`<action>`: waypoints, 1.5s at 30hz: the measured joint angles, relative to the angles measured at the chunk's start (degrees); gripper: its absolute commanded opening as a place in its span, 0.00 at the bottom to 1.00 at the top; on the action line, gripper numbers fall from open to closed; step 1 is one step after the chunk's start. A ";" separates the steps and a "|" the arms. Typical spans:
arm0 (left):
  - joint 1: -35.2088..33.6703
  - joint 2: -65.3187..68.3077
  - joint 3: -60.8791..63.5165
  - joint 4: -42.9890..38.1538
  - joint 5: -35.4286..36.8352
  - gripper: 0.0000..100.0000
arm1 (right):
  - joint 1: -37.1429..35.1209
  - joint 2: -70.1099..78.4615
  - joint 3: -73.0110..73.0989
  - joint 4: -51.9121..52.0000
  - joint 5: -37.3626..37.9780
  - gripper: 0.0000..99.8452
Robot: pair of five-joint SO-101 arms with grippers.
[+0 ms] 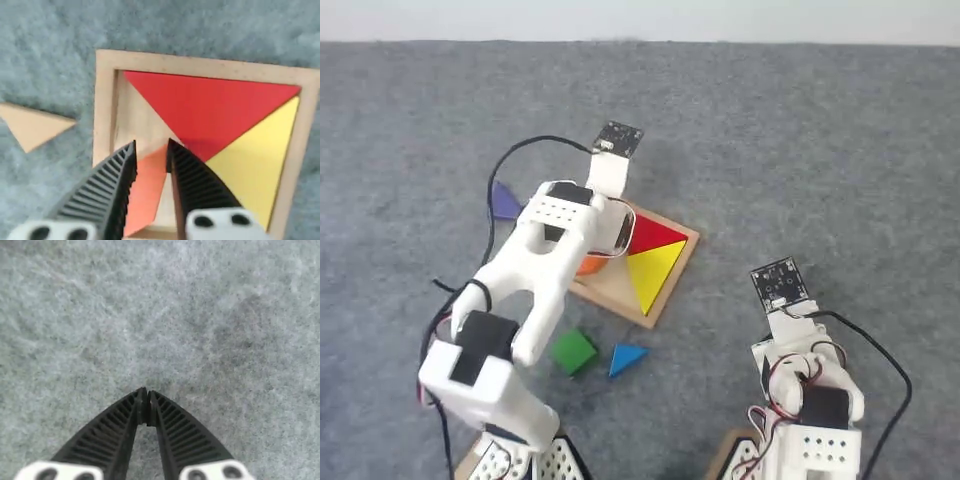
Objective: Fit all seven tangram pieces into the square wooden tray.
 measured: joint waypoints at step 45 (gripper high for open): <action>-2.55 1.67 1.67 1.76 -11.34 0.13 | 0.00 0.00 0.00 0.00 0.00 0.01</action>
